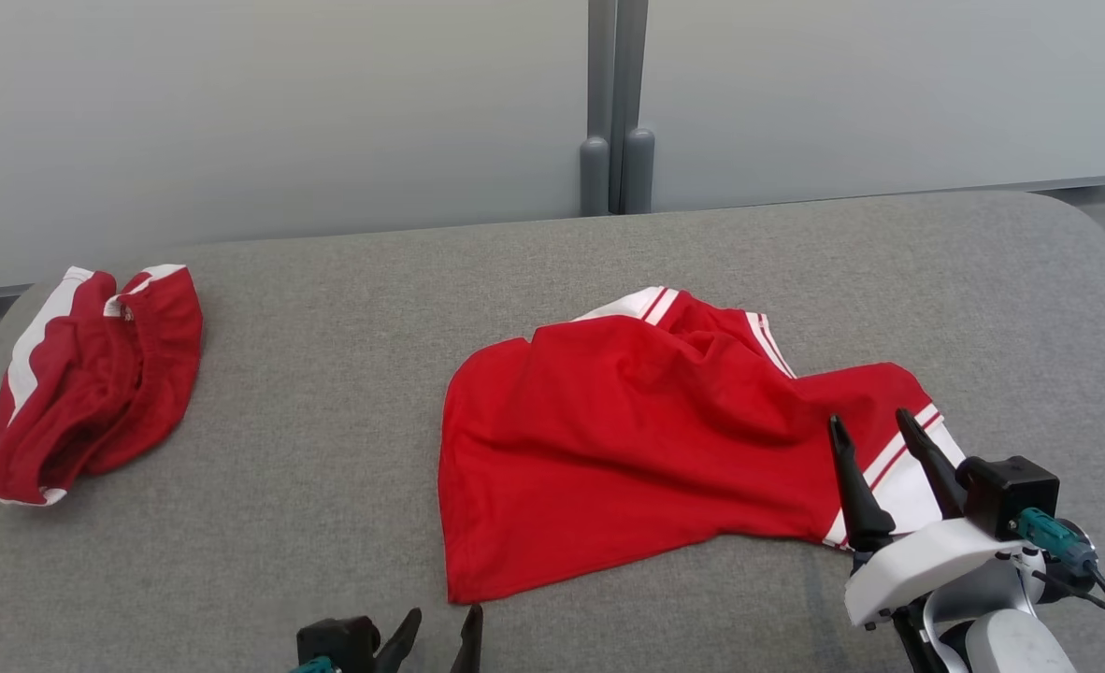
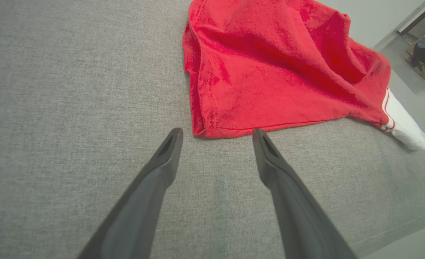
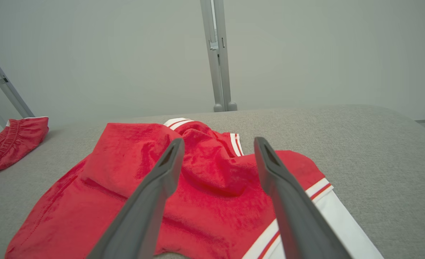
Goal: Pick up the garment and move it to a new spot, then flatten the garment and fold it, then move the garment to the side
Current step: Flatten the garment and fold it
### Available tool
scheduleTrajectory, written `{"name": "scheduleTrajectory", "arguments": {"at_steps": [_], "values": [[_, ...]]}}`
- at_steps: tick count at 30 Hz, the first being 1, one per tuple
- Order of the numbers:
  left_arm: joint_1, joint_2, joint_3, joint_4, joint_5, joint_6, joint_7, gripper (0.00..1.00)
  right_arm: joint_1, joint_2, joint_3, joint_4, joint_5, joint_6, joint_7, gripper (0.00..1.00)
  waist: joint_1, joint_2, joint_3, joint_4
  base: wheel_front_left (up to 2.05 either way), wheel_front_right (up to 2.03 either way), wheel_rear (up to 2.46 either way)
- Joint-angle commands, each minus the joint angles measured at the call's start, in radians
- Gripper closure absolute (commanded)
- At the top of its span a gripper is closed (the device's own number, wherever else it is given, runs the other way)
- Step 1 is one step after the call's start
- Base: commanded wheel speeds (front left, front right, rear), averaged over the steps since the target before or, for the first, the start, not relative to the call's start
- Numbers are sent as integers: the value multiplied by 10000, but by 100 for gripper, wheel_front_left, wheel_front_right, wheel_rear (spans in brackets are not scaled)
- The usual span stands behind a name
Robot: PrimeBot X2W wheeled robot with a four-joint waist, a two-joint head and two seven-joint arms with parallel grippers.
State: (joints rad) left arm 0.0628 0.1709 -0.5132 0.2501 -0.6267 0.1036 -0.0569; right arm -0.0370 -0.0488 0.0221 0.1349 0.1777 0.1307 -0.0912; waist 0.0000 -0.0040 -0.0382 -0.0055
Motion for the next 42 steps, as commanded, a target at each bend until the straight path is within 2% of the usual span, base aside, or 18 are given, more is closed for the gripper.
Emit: {"name": "scheduleTrajectory", "arguments": {"at_steps": [1, 10, 20, 25, 27, 30, 33, 37, 42], "values": [[-286, -110, -39, 289, -112, -130, 111, 0, -98, -32, -6, 12, 38, 1, -62, 0, 0, 40, 30, -43, 0, 0, 0], [-1050, -678, -39, 2042, -787, -518, 504, 0, -191, -32, 36, -32, -21, 1, -38, 0, 0, 40, 179, -337, 0, 0, 0], [-1776, -992, 226, 3353, -1461, -839, 226, 0, -269, -32, 15, -132, -90, 1, 34, 0, 0, 40, 333, -677, 0, 0, 0], [-2109, -1105, 288, 3871, -1758, -1006, 87, 51, -277, -32, -4, -144, -125, 1, 60, 0, 0, 40, 372, -823, 0, 0, 0], [-2164, -1121, 330, 3945, -1887, -1041, 49, 52, -278, -32, -9, -147, -133, 1, 70, 0, 0, 40, 377, -848, 0, 0, 0], [-2337, -1143, 414, 4176, -2207, -1112, -100, 62, -287, -32, -26, -160, -151, 1, 67, 0, 0, 40, 389, -908, 0, 0, 0], [-2483, -1170, 416, 4357, -2379, -1162, -294, 100, -280, -32, -39, -164, -168, 1, 61, 0, 0, 40, 391, -938, 0, 0, 0], [-2641, -1184, 393, 4543, -2572, -1233, -670, 100, -222, -32, -81, -140, -173, 1, 36, 0, 0, 40, 358, -924, 0, 0, 0], [-2716, -1049, 592, 4692, -2529, -1100, -1293, 100, -48, -32, -151, -66, -148, 1, 75, 0, 0, 40, 279, -798, 0, 0, 0]]}}
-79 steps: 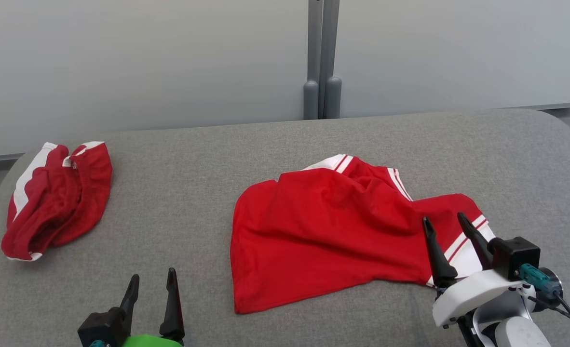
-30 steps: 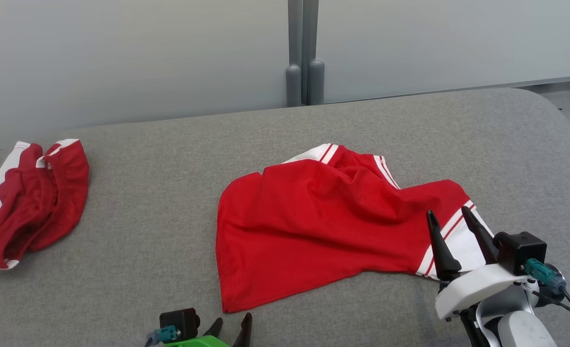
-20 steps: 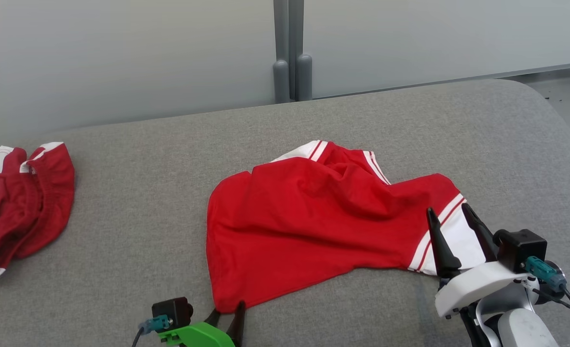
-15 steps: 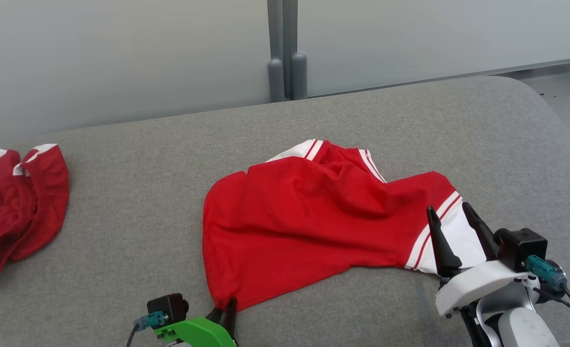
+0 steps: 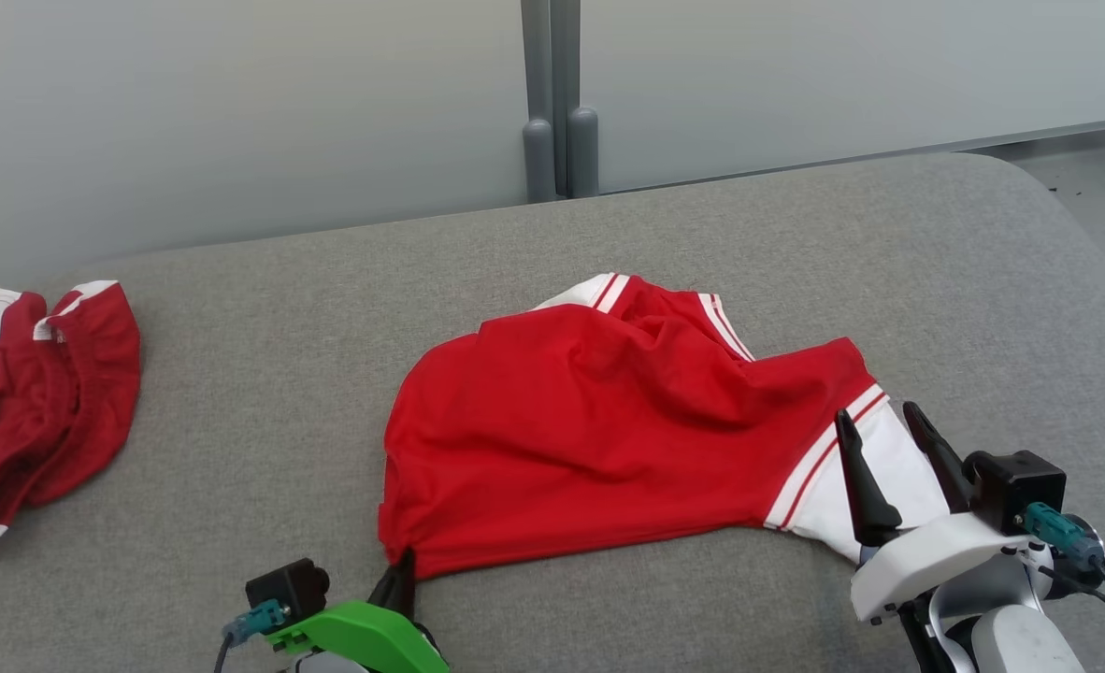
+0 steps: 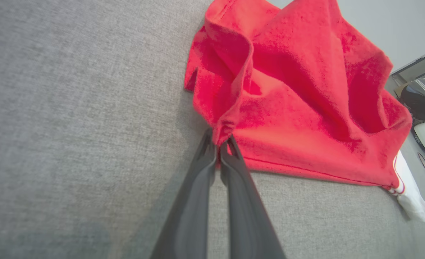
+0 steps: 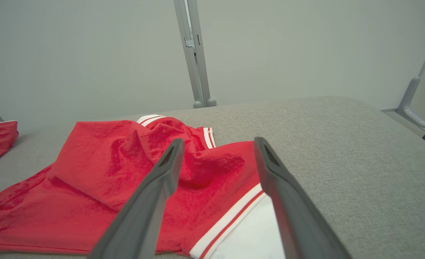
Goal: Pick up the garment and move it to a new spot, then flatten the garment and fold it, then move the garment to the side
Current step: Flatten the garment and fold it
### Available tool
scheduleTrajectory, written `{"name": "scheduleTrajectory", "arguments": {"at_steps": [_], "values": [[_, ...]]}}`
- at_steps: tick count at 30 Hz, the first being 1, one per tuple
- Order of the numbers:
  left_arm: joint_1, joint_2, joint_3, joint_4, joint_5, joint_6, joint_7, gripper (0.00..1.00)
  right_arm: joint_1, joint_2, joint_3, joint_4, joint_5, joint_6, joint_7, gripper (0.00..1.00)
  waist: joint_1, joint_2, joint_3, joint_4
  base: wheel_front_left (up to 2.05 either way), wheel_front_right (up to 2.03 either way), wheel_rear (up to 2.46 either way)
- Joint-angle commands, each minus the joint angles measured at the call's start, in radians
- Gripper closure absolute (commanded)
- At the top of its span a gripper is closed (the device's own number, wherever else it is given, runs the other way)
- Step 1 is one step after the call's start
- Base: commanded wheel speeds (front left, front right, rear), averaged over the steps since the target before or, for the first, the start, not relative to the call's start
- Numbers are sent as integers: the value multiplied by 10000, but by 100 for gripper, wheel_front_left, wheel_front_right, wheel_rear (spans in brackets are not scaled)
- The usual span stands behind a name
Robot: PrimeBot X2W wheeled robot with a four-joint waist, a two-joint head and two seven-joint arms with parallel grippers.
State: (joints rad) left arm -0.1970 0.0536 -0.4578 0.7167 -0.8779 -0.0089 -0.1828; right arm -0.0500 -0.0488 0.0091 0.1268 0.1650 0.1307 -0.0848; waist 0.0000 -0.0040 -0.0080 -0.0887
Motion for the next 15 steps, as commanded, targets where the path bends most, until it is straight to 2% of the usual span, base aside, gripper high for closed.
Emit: {"name": "scheduleTrajectory", "arguments": {"at_steps": [1, 6, 15], "values": [[-123, 207, 101, 22, -1, 62, -127, 100, 116, -32, -34, 32, -20, 1, 14, 0, 0, 40, -41, 72, 0, 0, 0], [95, 574, 506, -234, -56, 214, -464, 100, 349, -32, -54, 173, 31, 1, 42, 0, 0, 40, -124, 233, 0, 0, 0], [1065, 1386, 1229, -1467, 39, 833, -737, 100, 1023, -31, -23, 648, 330, 1, 246, 0, 0, 40, -189, 460, 0, 0, 0]]}}
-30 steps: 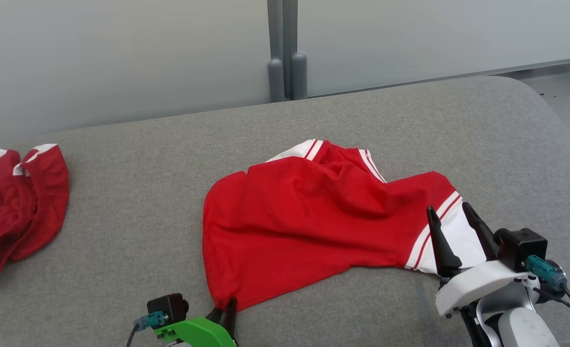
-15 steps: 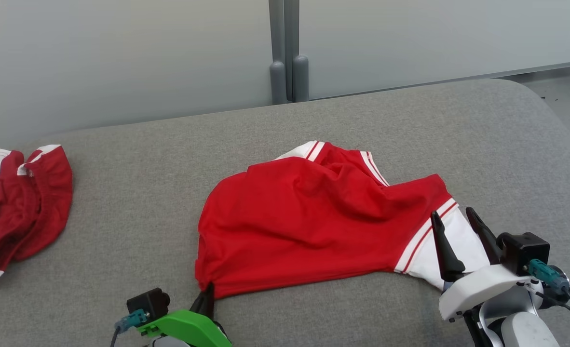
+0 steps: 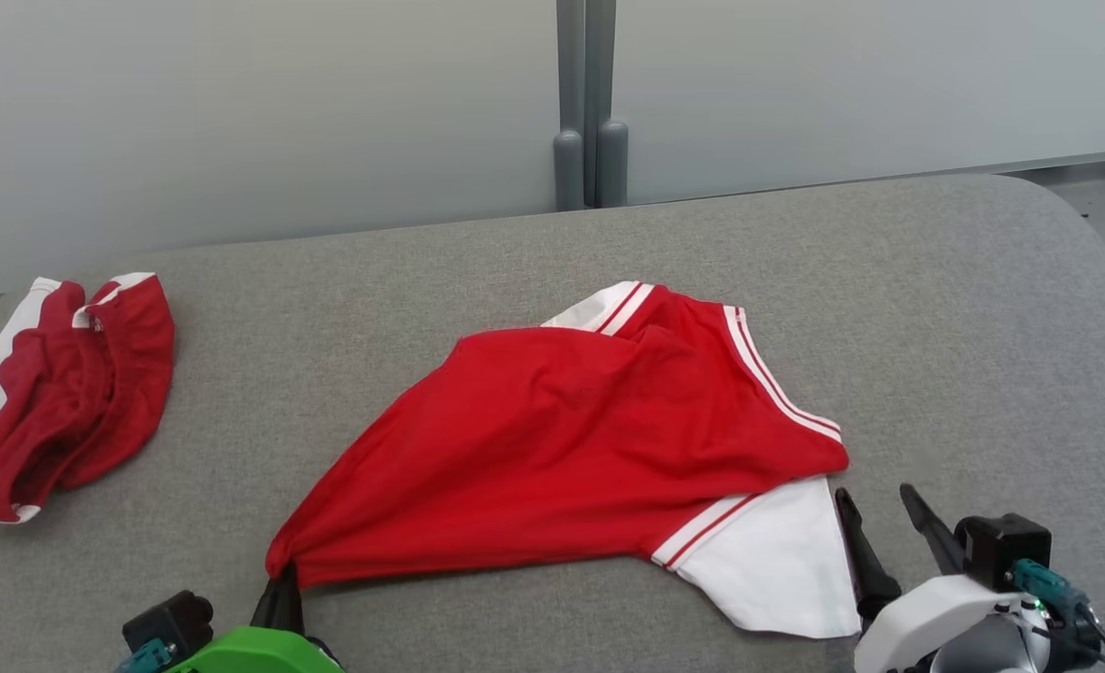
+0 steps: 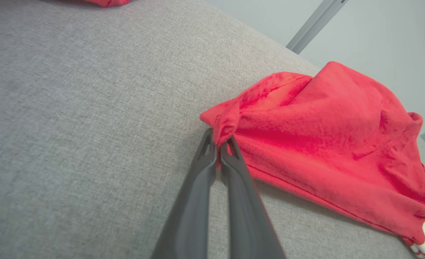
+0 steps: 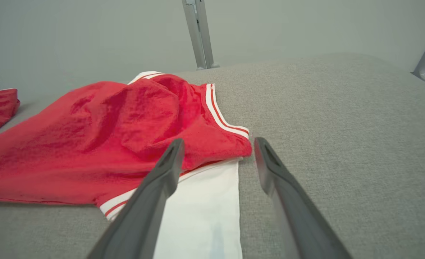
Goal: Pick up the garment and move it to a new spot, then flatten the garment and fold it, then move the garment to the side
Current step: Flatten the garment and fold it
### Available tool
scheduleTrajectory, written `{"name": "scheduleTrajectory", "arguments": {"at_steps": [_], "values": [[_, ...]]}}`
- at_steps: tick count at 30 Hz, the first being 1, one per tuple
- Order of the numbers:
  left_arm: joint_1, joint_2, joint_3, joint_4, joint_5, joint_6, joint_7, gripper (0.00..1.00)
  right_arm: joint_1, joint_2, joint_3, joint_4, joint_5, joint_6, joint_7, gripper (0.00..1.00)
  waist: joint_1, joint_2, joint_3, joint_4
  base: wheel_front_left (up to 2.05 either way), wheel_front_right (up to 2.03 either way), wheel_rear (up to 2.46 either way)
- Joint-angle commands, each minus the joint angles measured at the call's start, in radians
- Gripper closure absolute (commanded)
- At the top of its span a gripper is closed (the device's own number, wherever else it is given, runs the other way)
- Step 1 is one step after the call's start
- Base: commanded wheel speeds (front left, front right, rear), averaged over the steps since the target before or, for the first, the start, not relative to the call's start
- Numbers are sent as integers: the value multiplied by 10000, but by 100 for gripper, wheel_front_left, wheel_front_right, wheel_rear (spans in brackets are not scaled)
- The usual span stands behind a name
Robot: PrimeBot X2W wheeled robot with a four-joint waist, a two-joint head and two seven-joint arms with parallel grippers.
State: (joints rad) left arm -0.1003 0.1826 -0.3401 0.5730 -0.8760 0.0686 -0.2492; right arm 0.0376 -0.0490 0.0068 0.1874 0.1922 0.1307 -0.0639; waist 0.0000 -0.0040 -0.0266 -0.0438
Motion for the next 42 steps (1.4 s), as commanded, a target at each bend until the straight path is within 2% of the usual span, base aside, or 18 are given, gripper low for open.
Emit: {"name": "scheduleTrajectory", "arguments": {"at_steps": [1, 9, 22, 23, 26, 28, 31, 35, 38, 42], "values": [[192, 145, 73, -162, 46, 112, -84, 100, 251, -29, 28, 109, 129, 1, 66, 0, 0, 40, -3, 25, 0, 0, 0], [808, 339, 74, -1116, 137, 411, -43, 100, 897, -29, 306, 928, 359, 1, 436, 0, 0, 40, 30, 22, 0, 0, 0], [975, 406, -135, -1919, 292, 719, 189, 100, 164, -33, 667, 2654, 721, 1, 193, 0, 0, 40, 118, 232, 0, 0, 0], [982, 415, -156, -1959, 303, 744, 204, 100, 90, -30, 701, 2793, 731, 1, 166, 5, 0, 40, 125, 257, 0, 0, 0], [1001, 440, -191, -2058, 320, 774, 252, 100, -82, -29, 803, 3262, 827, 1, 277, 51, 0, 40, 142, 317, 0, 0, 0], [1024, 454, -205, -2111, 317, 802, 262, 100, -227, -18, 891, 3538, 856, 3, 270, 61, 0, 40, 157, 336, 0, 0, 0], [1044, 486, -216, -2180, 299, 814, 292, 100, -417, -7, 1015, 3838, 974, 3, 229, 100, 0, 40, 174, 346, 0, 0, 0], [1007, 492, -193, -2294, 287, 806, 261, 100, -735, -21, 1098, 3855, 1420, 1, -141, 100, 0, 40, 170, 321, 0, 0, 0], [924, 463, -101, -2462, 224, 754, 182, 100, -960, -32, 1209, 3491, 1968, 1, -512, 100, 0, 40, 142, 258, 0, 0, 0], [725, 346, 158, -3041, 332, 699, -1, 100, -1297, -35, 893, 2799, 2132, 3, -815, 100, 0, 40, 60, 119, 0, 0, 0]]}}
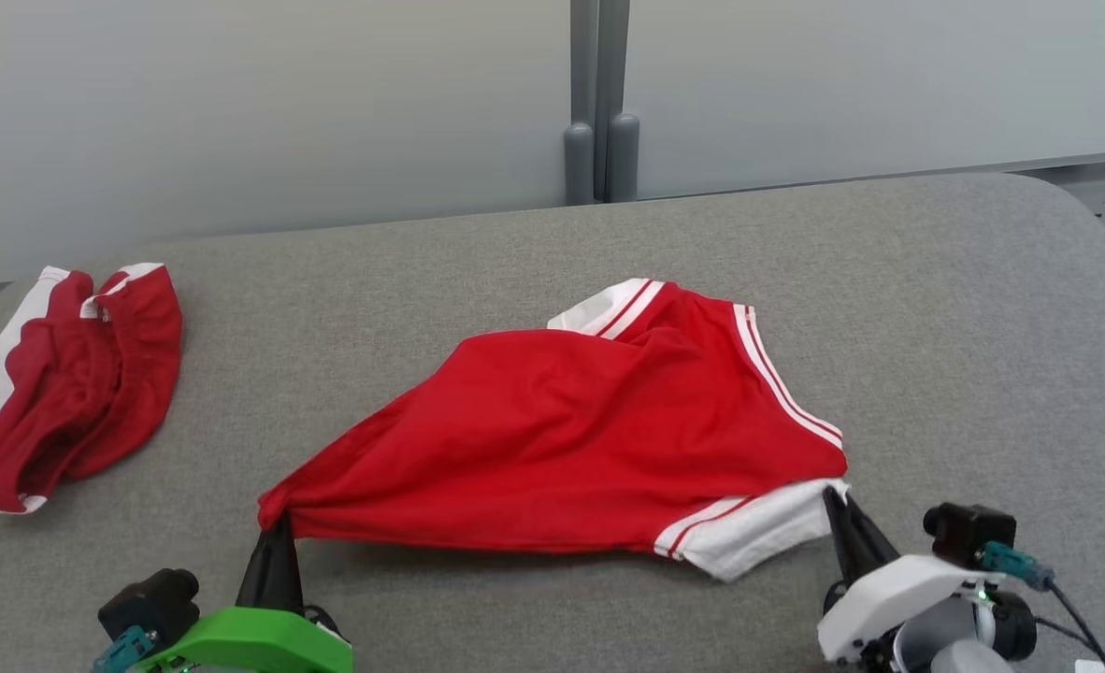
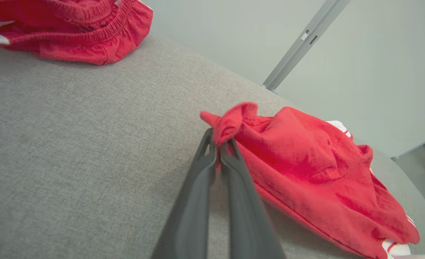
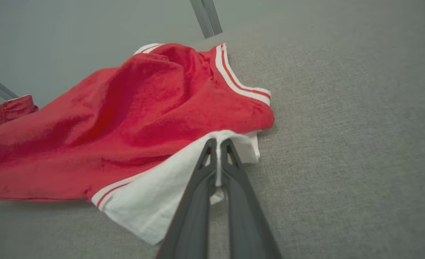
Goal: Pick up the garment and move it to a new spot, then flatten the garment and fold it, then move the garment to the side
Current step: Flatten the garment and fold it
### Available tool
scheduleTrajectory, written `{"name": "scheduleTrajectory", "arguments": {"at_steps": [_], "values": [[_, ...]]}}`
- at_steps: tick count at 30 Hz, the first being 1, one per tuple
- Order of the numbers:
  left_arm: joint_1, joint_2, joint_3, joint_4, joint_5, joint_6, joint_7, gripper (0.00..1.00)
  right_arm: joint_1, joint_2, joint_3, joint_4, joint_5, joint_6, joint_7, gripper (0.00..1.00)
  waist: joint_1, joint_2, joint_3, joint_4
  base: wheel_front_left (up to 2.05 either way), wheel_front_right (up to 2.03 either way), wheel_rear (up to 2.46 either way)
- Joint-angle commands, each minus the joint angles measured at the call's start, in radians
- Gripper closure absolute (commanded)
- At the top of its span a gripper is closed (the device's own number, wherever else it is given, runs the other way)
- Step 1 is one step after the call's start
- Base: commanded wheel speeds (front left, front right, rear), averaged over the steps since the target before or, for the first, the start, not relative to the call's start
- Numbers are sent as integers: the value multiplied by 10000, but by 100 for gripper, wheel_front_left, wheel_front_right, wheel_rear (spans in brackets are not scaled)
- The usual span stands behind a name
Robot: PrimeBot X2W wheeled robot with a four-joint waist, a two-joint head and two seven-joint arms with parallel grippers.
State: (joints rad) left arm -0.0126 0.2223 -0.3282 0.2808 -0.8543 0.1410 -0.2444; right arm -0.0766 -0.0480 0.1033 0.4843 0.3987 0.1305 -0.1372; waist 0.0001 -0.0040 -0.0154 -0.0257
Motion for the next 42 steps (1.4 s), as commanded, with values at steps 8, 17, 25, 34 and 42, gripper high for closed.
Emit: {"name": "scheduleTrajectory", "arguments": {"at_steps": [8, 17, 25, 34, 42], "values": [[-586, -79, 237, -1295, 297, -121, -128, 100, -675, -43, -854, -2489, 144, 3, 10, 100, -1, 40, -255, -225, 0, 0, 0], [-1312, 330, 243, -2987, 423, -86, 339, 100, -1046, -40, -1405, -5123, 219, 5, 520, 100, -1, 40, -420, -293, 0, 0, 0], [-2069, 928, 356, -5004, 672, 259, 1179, 100, -1343, -40, -2003, -7330, 468, 5, 900, 100, -1, 40, -555, -309, 0, 0, 0], [-2902, 1694, 315, -6791, 937, 568, 2366, 100, -1749, -40, -2661, -9150, 574, 5, 1402, 100, -1, 40, -469, -439, 0, 0, 0], [-4000, 2350, 408, -6246, 825, 294, 3356, 100, -2544, -38, -2766, -9067, 427, 5, 2262, 100, -1, 40, 96, -466, 0, 0, 0]]}}
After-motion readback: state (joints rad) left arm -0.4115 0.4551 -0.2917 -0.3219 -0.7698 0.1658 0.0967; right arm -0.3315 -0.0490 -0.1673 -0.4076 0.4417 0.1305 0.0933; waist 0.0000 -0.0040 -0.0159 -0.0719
